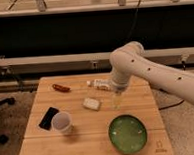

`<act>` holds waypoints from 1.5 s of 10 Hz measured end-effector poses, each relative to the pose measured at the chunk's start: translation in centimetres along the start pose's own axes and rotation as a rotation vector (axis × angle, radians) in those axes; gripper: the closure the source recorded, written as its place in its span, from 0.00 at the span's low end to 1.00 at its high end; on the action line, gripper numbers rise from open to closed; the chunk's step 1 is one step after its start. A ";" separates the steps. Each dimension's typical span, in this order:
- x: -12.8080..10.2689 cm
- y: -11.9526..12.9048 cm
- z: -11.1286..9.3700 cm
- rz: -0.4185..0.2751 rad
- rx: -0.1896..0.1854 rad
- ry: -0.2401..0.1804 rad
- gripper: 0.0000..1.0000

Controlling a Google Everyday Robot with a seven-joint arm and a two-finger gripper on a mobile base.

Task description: Move the arm in a circular motion

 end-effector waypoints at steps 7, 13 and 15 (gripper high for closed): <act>-1.6 -9.6 2.1 -0.171 0.010 0.013 0.20; 3.2 -16.0 4.5 -0.137 -0.007 0.082 0.20; 5.6 -16.4 4.1 -0.084 -0.005 0.101 0.20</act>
